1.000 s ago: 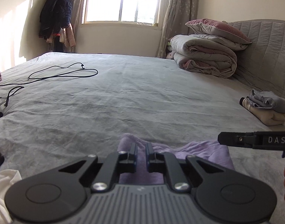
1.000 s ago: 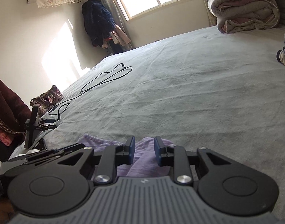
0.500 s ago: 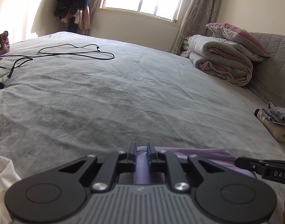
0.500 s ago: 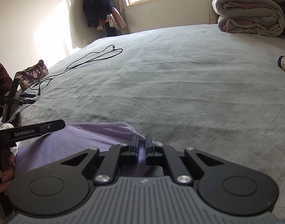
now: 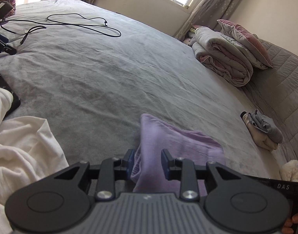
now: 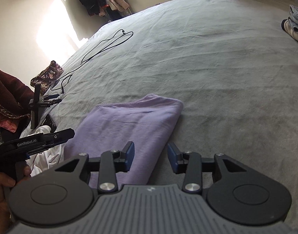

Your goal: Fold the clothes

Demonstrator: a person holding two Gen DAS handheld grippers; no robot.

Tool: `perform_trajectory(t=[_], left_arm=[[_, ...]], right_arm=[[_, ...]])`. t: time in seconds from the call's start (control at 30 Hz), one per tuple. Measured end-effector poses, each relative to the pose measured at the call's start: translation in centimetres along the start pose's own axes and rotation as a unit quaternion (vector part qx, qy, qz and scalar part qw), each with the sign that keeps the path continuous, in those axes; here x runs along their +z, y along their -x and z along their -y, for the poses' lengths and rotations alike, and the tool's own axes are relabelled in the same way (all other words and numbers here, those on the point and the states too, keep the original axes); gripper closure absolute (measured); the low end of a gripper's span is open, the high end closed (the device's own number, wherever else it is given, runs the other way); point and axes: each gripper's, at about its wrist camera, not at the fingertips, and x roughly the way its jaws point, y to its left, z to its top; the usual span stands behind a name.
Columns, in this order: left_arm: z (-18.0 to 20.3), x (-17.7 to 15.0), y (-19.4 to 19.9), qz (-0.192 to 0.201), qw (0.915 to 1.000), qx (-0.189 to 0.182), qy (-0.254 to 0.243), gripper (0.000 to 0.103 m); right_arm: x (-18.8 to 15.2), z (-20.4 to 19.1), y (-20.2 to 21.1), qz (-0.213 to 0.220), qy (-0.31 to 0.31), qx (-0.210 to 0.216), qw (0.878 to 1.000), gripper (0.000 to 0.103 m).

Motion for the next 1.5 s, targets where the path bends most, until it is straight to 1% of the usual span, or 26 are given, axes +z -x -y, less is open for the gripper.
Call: perform_trajectory(t=[0.07,0.17,0.3,0.37,0.47,0.63,0.77,0.97,1.17,1.27,1.3,1.37,1.43,1.5], left_arm=[[0.4,-0.5,0.1,-0.017,0.9999,0.000,-0.005,0.073],[1.0,-1.3,0.1,-0.040,0.9991,-0.001,-0.015,0.073],[1.3,-1.7,-0.1,-0.058,0.9980,-0.003,-0.026,0.072],[1.3,-1.7,-0.2,-0.063,0.9977,0.001,-0.025,0.072],[1.1,-1.7,-0.2,-0.067,0.9975,0.000,-0.020,0.072],[0.9,-1.4,0.3,-0.065,0.9977,-0.001,-0.019,0.076],[1.0,-1.3,0.8,-0.057,0.9981,0.001,-0.023,0.076],[0.6,-1.2,0.7,-0.061,0.9979,0.003,-0.017,0.076],[0.7,-1.2,0.8,-0.065,0.9977,0.001,-0.020,0.069],[0.6,-1.1,0.9,-0.067,0.9976,0.001,-0.019,0.067],[0.6,-1.0,1.0,-0.065,0.9978,0.001,-0.017,0.067],[0.6,-0.7,1.1,-0.057,0.9982,-0.005,-0.019,0.065],[0.8,-0.1,0.8,-0.050,0.9984,0.006,-0.027,0.060],[1.0,0.3,0.3,-0.050,0.9981,0.010,-0.033,0.059]], right_arm=[[-0.5,0.0,0.0,-0.023,-0.021,0.013,0.999,0.061],[-1.2,0.1,0.0,-0.045,-0.042,0.028,0.998,0.061],[-2.2,0.4,-0.2,-0.057,-0.054,0.012,0.997,0.061],[-2.5,0.5,0.0,-0.057,-0.062,0.014,0.996,0.061],[-2.7,0.5,0.3,-0.059,-0.057,0.013,0.997,0.061],[-2.7,0.5,0.2,-0.060,-0.060,0.010,0.996,0.061],[-2.7,0.2,0.0,-0.062,-0.052,0.004,0.997,0.061],[-2.6,0.1,-0.2,-0.064,-0.051,0.003,0.997,0.057],[-2.6,-0.2,-0.2,-0.066,-0.047,0.006,0.997,0.051],[-2.4,-0.4,0.1,-0.068,-0.054,0.007,0.996,0.050],[-2.2,-0.5,0.3,-0.065,-0.059,0.013,0.996,0.050],[-1.4,-1.0,1.1,-0.045,-0.061,0.032,0.997,0.050],[-0.6,-1.4,1.6,-0.023,-0.050,0.035,0.998,0.050],[-0.2,-1.1,1.2,-0.024,-0.057,0.032,0.998,0.050]])
